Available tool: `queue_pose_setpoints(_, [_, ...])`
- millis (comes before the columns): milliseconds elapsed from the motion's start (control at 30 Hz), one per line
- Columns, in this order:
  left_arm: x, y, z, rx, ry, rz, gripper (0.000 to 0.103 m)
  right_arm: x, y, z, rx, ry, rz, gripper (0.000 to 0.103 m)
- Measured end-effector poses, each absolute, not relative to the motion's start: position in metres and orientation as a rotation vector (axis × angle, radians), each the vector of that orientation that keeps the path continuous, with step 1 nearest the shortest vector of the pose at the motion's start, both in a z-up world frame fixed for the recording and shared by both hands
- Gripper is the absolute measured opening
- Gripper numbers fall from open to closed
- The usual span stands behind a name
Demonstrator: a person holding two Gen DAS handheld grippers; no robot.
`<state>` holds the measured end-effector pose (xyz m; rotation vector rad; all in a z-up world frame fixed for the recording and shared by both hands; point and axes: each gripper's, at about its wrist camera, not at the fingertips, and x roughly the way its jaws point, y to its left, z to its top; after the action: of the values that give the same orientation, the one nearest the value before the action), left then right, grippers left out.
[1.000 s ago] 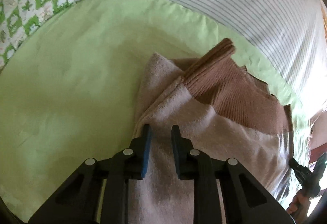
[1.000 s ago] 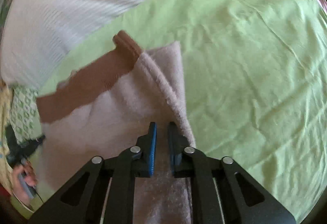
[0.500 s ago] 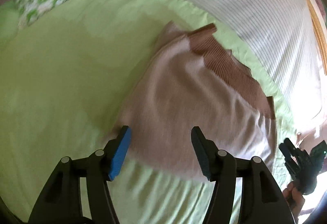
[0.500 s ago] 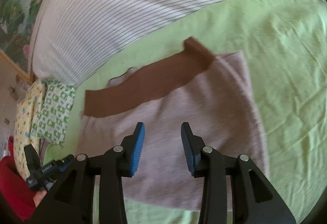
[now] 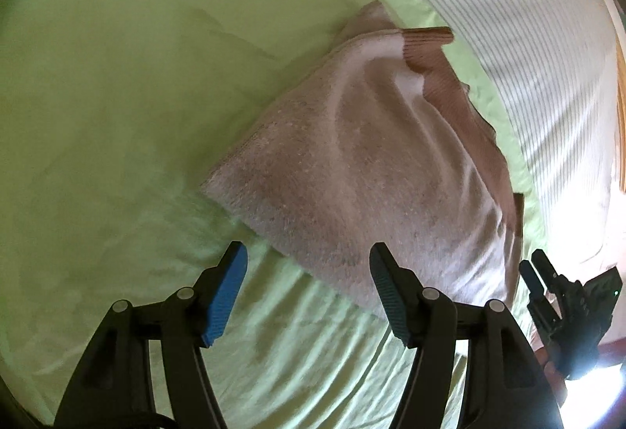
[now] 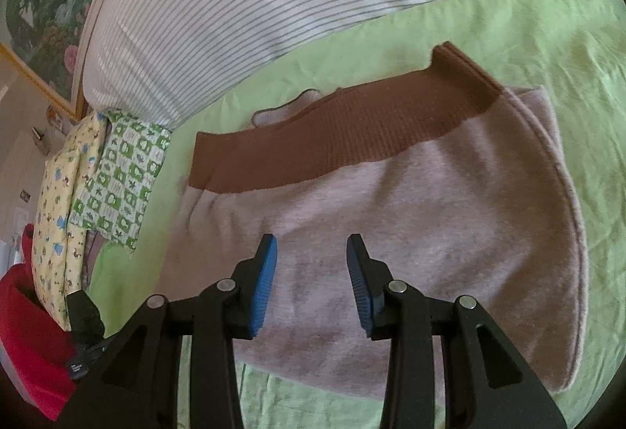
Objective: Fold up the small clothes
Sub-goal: 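Grasp the sweater's folded edge with the left tool and lift it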
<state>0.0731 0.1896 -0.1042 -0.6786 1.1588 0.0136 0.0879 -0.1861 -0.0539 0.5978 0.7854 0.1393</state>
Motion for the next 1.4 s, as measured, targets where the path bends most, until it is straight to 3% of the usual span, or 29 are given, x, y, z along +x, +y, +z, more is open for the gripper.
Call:
queue_pose_setpoints(533, [0.091, 0.189, -0.116, -0.804, 1.107, 0.078, 0.076, 0.192, -0.163, -0.091, 0.53, 0.937, 0.19, 0.038])
queue_pose_setpoints(700, [0.104, 0.185, -0.115, -0.8, 1.073, 0.107, 0.074, 0.186, -0.168, -0.085, 0.571, 0.916, 0.197, 0.038])
queue_pose_setpoints(767, [0.11, 0.184, -0.113, -0.786, 1.059, 0.107, 0.059, 0.176, -0.174, -0.079, 0.603, 0.896, 0.191, 0.038])
queue_pose_setpoints(833, [0.115, 0.183, -0.113, -0.772, 1.058, 0.089, 0.024, 0.167, -0.18, -0.076, 0.629, 0.879, 0.184, 0.039])
queue_pose_setpoints(900, [0.118, 0.182, -0.105, -0.739, 1.039, 0.07, 0.011, 0.154, -0.189, -0.075, 0.647, 0.868, 0.165, 0.039])
queue_pose_setpoints(1233, [0.123, 0.057, -0.006, -0.38, 0.866, -0.366, 0.008, 0.1, -0.255, -0.08, 0.778, 0.803, 0.036, 0.038])
queue_pose_setpoints(1400, [0.111, -0.039, -0.001, -0.181, 0.839, -0.618, 0.008, 0.078, -0.288, -0.071, 0.836, 0.743, 0.012, 0.039])
